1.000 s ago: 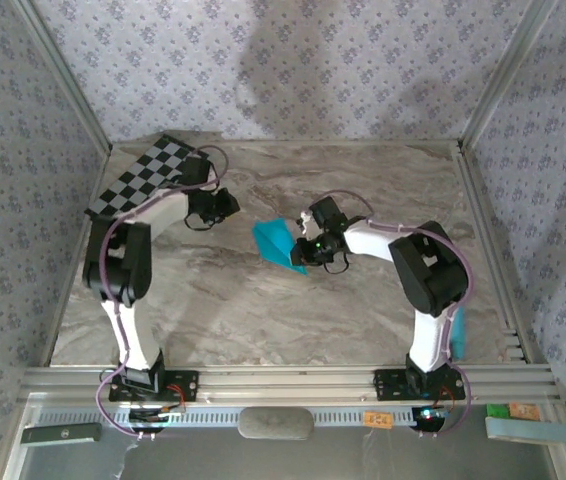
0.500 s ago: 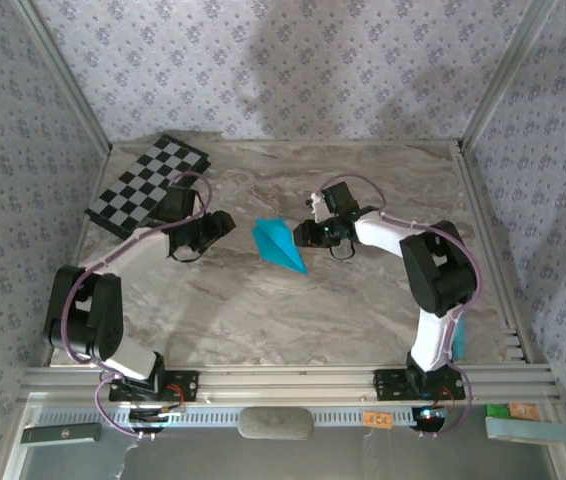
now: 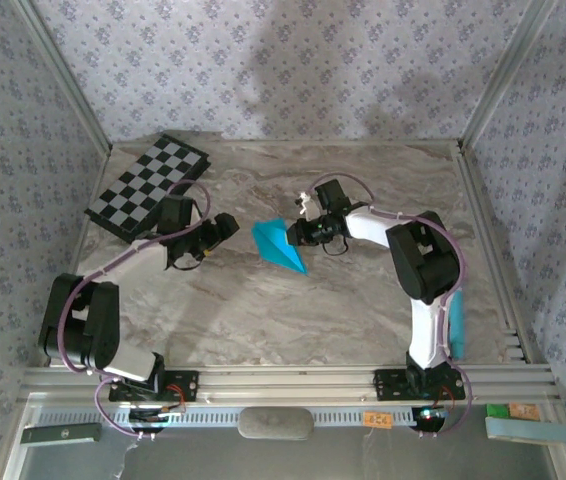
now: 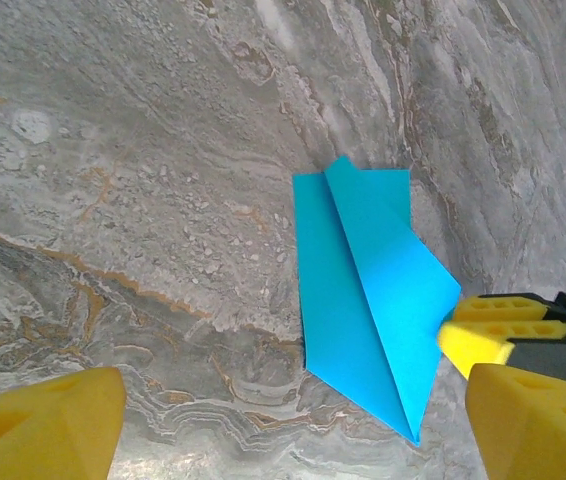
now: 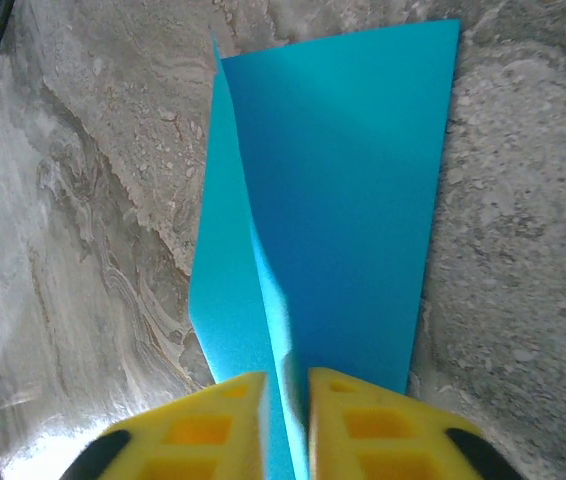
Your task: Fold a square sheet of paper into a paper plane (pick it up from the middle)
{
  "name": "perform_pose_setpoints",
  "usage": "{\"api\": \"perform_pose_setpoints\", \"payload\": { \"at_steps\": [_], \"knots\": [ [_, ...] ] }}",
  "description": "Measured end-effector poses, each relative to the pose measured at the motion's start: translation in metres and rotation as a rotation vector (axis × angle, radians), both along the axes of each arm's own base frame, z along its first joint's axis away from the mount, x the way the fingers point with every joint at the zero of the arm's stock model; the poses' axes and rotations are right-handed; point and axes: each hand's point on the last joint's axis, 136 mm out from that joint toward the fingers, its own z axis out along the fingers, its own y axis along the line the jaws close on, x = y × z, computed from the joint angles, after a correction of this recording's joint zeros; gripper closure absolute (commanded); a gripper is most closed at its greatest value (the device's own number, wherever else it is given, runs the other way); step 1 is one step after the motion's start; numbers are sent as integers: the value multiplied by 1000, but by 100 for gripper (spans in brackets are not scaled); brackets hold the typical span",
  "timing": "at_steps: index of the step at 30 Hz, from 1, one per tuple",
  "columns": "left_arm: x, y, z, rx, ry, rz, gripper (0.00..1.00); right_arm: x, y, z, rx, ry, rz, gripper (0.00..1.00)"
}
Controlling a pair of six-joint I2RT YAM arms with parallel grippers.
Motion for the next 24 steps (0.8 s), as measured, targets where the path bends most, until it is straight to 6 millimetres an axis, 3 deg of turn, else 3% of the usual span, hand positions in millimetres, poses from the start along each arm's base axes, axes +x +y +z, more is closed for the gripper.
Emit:
{"api": "perform_pose_setpoints", "payload": {
  "at_steps": [3, 10, 14, 19, 24],
  "knots": [
    [-1, -3, 0, -18, -6, -14, 11, 0, 2, 2, 21, 3, 7, 97],
    [1, -19, 18, -118, -53, -67, 12, 2, 2, 22, 109, -32, -16, 98],
    [2, -34, 37, -207, -91, -108, 13, -2, 0, 55, 192, -58, -46, 98],
    [-6, -67, 60, -297, -134, -203, 14, -1, 2, 105, 319, -114, -76, 97],
    [-8, -101, 93, -395, -199, -288, 22, -5, 1, 135, 423, -113, -110, 96]
  ]
}}
